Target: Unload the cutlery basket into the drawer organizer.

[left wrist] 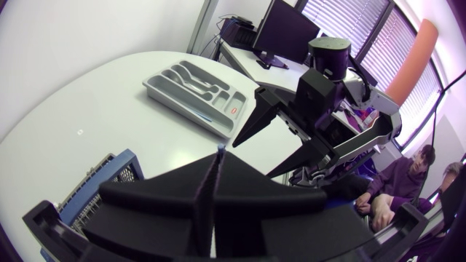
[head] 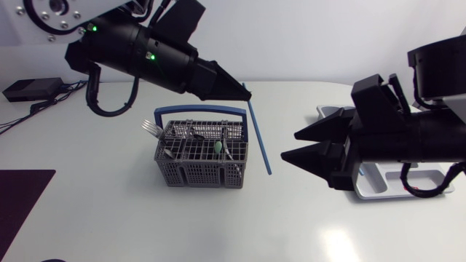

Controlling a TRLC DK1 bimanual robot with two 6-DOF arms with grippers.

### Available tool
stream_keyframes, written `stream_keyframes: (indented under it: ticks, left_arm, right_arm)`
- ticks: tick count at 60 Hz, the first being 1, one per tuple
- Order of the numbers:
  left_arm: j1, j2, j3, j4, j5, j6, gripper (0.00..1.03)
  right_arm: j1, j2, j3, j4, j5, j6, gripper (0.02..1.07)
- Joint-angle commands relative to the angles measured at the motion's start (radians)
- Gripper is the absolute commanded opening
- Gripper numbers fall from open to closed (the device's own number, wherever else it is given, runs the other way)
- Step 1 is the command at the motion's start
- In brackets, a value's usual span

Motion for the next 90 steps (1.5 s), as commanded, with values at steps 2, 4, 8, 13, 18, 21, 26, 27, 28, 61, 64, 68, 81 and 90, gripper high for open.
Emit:
stream_keyframes:
  ticks: [2, 4, 8, 13, 18, 21, 26, 27, 28, 61, 64, 68, 81, 90]
  left_arm:
    - [0.010, 0.034, 0.049, -0.009, 0.040, -0.041, 0.09]
    - [0.010, 0.043, 0.052, -0.011, 0.044, -0.049, 0.09]
    - [0.010, 0.057, 0.058, -0.014, 0.050, -0.055, 0.09]
    - [0.012, 0.073, 0.067, -0.016, 0.063, -0.066, 0.09]
    - [0.013, 0.082, 0.075, -0.017, 0.064, -0.070, 0.09]
    - [0.013, 0.083, 0.075, -0.017, 0.064, -0.073, 0.09]
    - [0.018, 0.085, 0.076, -0.017, 0.064, -0.073, 0.09]
    - [0.018, 0.085, 0.076, -0.019, 0.064, -0.073, 0.09]
    - [0.020, 0.085, 0.078, -0.019, 0.064, -0.073, 0.09]
    - [0.043, 0.109, 0.098, -0.034, 0.106, -0.081, 0.09]
    - [0.043, 0.109, 0.098, -0.034, 0.112, -0.084, 0.09]
    - [0.044, 0.109, 0.101, -0.032, 0.116, -0.089, 0.10]
    - [0.058, 0.109, 0.145, -0.028, 0.130, -0.120, 0.71]
    - [0.089, 0.111, 0.225, 0.040, 0.129, -0.195, 0.98]
  right_arm:
    - [0.016, 0.059, 0.027, 0.023, -0.006, 0.029, 0.74]
    - [0.021, 0.072, 0.027, 0.035, -0.006, 0.037, 0.74]
    - [0.035, 0.099, 0.039, 0.047, -0.006, 0.049, 0.74]
    - [0.056, 0.125, 0.057, 0.063, -0.004, 0.071, 0.68]
    - [0.072, 0.153, 0.074, 0.069, 0.003, 0.086, 0.61]
    - [0.082, 0.167, 0.080, 0.073, 0.009, 0.092, 0.61]
    - [0.085, 0.179, 0.080, 0.082, 0.019, 0.098, 0.51]
    - [0.085, 0.182, 0.080, 0.082, 0.020, 0.098, 0.49]
    - [0.085, 0.187, 0.082, 0.082, 0.022, 0.098, 0.47]
    - [0.110, 0.213, 0.047, 0.112, 0.043, 0.094, 0.08]
    - [0.118, 0.213, 0.041, 0.119, 0.055, 0.094, 0.08]
    - [0.125, 0.213, 0.037, 0.121, 0.060, 0.094, 0.08]
    - [0.128, 0.201, 0.010, 0.113, 0.068, 0.095, 0.08]
    - [0.124, 0.158, -0.048, 0.095, 0.078, 0.082, 0.08]
